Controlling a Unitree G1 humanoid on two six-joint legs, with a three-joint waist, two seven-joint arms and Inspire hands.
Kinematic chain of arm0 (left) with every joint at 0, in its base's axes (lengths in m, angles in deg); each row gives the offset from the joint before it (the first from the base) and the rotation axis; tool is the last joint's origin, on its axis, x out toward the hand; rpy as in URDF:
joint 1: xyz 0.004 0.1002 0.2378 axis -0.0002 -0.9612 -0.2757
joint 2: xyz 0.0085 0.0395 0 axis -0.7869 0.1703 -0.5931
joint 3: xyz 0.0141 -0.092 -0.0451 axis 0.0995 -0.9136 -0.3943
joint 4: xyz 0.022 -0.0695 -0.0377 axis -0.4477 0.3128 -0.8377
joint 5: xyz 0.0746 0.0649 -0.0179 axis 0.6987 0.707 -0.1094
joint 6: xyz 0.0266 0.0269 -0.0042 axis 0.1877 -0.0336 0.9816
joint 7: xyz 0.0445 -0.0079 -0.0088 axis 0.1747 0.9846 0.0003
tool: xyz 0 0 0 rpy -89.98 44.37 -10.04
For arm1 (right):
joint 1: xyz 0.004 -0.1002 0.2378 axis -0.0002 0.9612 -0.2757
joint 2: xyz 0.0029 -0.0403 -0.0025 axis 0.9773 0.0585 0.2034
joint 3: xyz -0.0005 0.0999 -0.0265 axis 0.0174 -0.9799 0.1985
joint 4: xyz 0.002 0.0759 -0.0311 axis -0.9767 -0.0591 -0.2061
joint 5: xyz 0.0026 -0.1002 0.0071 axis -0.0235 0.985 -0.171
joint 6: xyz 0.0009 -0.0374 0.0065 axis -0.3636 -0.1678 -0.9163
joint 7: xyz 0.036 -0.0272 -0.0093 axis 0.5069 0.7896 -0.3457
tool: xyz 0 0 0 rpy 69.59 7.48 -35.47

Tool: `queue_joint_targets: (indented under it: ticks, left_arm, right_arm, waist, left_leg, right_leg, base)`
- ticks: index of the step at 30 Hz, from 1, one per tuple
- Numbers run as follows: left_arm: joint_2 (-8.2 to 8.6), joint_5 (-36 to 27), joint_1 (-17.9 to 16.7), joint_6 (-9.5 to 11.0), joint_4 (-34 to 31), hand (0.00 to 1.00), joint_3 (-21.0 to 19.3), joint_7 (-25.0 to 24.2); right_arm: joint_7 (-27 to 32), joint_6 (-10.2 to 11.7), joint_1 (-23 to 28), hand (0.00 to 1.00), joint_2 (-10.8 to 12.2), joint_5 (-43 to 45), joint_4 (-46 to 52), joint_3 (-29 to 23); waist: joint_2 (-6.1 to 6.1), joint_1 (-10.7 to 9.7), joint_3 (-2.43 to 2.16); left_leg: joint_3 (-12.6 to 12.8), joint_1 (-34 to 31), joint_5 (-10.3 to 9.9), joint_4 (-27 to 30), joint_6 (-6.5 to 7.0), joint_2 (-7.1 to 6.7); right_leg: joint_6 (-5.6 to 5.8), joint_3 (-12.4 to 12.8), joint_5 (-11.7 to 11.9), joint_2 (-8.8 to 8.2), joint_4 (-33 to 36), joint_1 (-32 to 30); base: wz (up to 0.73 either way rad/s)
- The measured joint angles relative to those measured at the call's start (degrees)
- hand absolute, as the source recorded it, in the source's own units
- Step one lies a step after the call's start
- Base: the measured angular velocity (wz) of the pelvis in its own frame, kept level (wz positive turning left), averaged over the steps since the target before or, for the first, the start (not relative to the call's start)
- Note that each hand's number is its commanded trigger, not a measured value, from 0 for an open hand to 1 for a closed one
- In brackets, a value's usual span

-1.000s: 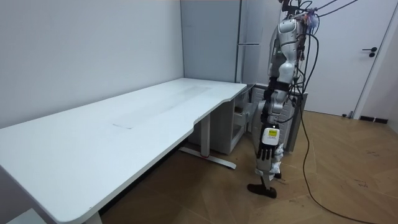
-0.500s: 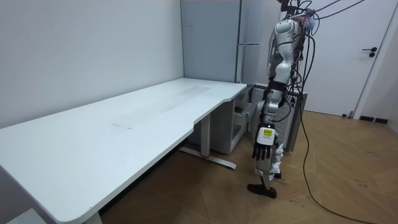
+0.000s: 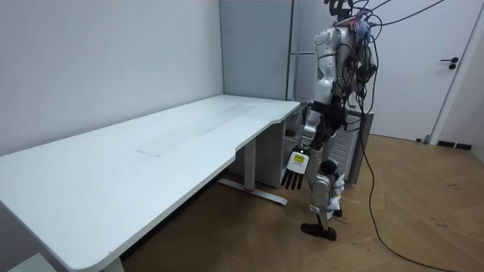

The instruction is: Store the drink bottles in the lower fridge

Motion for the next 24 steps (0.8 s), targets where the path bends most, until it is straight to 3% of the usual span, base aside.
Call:
queue_joint_targets:
  ticks: [7,11,13,15,21,24]
  left_arm:
    - [0.27,0.1,0.1,0.2,0.1,0.00,0.3,-1.7]
    - [0.46,0.6,0.1,0.2,1.0,0.00,0.7,-2.1]
    - [0.44,1.2,0.0,0.2,0.9,0.00,0.7,-2.1]
    - [0.52,1.4,0.0,0.2,0.9,0.00,0.8,-2.1]
    - [0.72,1.8,0.1,1.2,0.7,0.00,0.8,-2.1]
    - [0.86,1.8,0.0,1.3,0.8,0.00,1.4,-2.1]
  right_arm:
    - [-3.5,0.2,-0.4,0.00,1.3,0.0,-3.3,0.6]
    - [-5.3,0.2,-2.1,0.00,1.7,0.1,-3.6,2.0]
    - [-4.5,0.2,-2.9,0.00,1.7,1.0,-3.1,2.8]
    - [-5.1,0.1,-2.8,0.00,1.7,1.3,-1.0,3.5]
    - [-5.1,0.3,-3.0,0.00,1.7,1.9,9.5,7.5]
    - [-5.1,1.5,-4.1,0.00,1.7,2.3,11.3,7.9]
  waist:
    - [1.24,0.2,-0.13]
    - [2.19,0.5,0.03]
    - [2.14,0.6,-0.04]
    - [2.47,0.7,0.18]
    - [2.26,2.1,0.23]
    - [2.47,2.9,0.18]
  left_leg:
    - [-0.2,-0.4,0.0,0.2,-0.01,0.06]
    - [-0.2,-0.2,0.0,0.1,-0.01,0.03]
    - [-0.2,-0.1,0.0,0.0,-0.02,0.05]
    - [-0.1,0.0,0.0,0.0,-0.03,0.07]
    - [0.3,0.0,0.0,0.0,-0.02,0.07]
    - [0.2,0.0,-0.1,0.0,-0.06,0.10]
  right_leg:
    - [-0.09,-0.2,0.1,0.05,-0.1,-0.1]
    - [-0.09,-0.2,0.1,0.04,-0.1,0.0]
    - [-0.09,-0.1,0.1,0.08,-0.1,0.0]
    - [-0.09,0.0,0.1,0.11,0.0,0.0]
    - [-0.09,0.1,0.1,0.11,0.0,-0.2]
    - [-0.09,-0.3,0.1,0.10,-0.2,-0.1]
  base:
    - [0.00]
    - [0.00]
    - [0.00]
    - [-0.04]
    - [-0.02]
    - [0.06]
